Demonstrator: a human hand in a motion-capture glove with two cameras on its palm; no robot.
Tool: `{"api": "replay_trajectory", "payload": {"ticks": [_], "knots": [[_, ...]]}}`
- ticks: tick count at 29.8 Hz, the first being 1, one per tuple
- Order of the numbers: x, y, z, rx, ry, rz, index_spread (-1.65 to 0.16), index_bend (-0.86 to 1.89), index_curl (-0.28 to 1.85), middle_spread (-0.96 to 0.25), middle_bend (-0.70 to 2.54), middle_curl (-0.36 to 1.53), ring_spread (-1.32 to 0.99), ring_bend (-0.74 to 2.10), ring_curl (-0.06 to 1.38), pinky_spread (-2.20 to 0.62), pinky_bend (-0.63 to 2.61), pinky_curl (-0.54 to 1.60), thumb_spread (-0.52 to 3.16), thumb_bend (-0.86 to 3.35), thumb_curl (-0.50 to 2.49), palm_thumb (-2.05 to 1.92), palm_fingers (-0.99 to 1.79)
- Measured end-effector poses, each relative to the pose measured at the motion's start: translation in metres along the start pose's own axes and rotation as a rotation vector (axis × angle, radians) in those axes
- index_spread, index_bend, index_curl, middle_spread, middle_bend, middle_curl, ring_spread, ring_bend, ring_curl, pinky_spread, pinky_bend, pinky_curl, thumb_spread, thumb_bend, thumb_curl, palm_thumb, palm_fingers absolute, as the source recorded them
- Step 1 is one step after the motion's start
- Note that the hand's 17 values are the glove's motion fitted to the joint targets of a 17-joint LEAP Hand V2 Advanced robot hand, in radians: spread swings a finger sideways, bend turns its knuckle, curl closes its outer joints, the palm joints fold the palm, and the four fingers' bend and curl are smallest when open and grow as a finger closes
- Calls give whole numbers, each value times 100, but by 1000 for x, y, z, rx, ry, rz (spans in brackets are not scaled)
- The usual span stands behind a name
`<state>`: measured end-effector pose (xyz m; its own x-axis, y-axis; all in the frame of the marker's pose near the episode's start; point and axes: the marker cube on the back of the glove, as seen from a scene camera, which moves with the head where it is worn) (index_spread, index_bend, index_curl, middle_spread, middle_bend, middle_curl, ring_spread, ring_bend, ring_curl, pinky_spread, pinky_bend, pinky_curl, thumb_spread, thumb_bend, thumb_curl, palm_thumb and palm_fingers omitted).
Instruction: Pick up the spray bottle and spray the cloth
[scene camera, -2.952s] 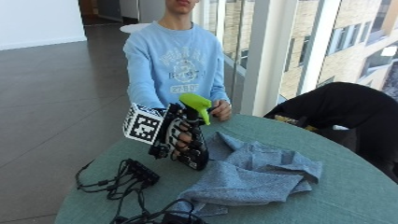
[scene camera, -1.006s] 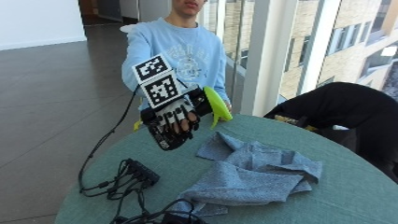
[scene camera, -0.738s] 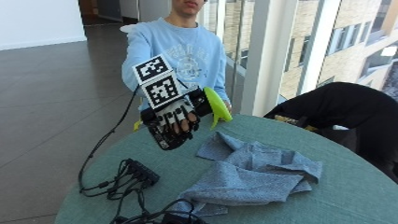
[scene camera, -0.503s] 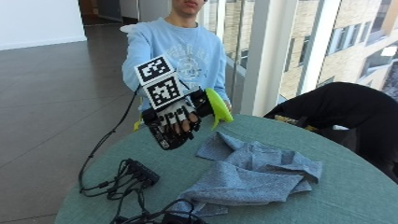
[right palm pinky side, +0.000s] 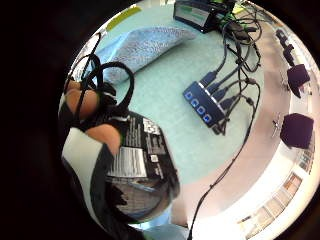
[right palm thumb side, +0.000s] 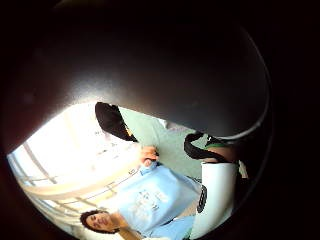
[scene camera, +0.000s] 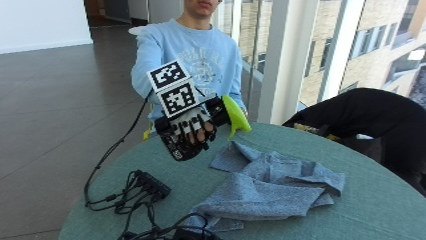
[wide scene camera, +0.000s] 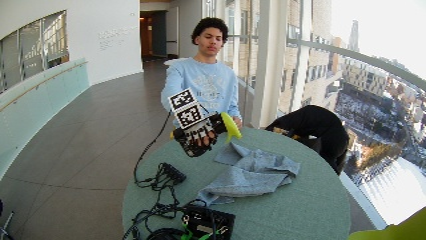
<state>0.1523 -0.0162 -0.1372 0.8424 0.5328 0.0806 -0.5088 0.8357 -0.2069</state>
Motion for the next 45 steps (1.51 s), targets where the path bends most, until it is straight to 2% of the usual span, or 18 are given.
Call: {"api": "replay_trajectory", "payload": {"ticks": [13, 20, 32, 45], "knots": [[-6, 0, 5, 5, -31, -29, -28, 11, 28, -11, 20, 44, -7, 48, 37, 8, 33, 37, 84, -2, 59, 98, 109], [-28, 4, 13, 54, -145, -130, -28, 11, 28, -11, 20, 44, -7, 48, 37, 8, 33, 38, 85, -2, 60, 97, 108], [-131, 5, 68, 78, -527, -432, -28, 12, 29, -13, 19, 44, -7, 46, 37, 9, 32, 37, 87, -2, 59, 97, 106], [-259, 6, 163, 55, -717, -642, -27, 13, 31, -12, 18, 43, -6, 42, 36, 11, 29, 37, 90, -2, 58, 98, 103]]}}
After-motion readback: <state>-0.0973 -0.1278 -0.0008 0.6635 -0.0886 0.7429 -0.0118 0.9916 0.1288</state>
